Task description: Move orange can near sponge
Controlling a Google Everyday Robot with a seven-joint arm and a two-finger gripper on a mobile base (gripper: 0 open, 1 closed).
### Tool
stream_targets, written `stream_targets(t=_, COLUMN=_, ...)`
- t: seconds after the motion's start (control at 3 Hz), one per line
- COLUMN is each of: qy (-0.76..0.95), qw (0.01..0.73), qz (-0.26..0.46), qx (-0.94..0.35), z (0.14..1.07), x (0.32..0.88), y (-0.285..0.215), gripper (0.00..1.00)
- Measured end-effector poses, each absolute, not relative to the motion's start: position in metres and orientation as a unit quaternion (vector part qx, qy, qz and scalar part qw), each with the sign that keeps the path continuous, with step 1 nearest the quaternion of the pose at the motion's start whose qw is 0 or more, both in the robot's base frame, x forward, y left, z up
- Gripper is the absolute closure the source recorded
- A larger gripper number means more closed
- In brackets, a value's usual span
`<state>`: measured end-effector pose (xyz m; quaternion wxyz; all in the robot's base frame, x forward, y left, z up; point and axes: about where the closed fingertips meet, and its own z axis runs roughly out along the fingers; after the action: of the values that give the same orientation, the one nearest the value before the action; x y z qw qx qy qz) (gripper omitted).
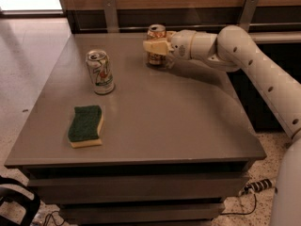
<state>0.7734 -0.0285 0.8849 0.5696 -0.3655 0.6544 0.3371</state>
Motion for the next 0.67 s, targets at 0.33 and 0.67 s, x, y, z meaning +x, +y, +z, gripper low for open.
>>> stream_targets(t=0.33, qy=0.654, qw=0.559, qz=0.347, qx=-0.373, z=0.900, x=0.758, y=-0.027, gripper=1.00)
stream_targets(t=0.67, qy=0.651, qw=0.554, qz=0.351, qx=-0.383, z=0.918, x=0.727, y=-0.022, gripper=1.00)
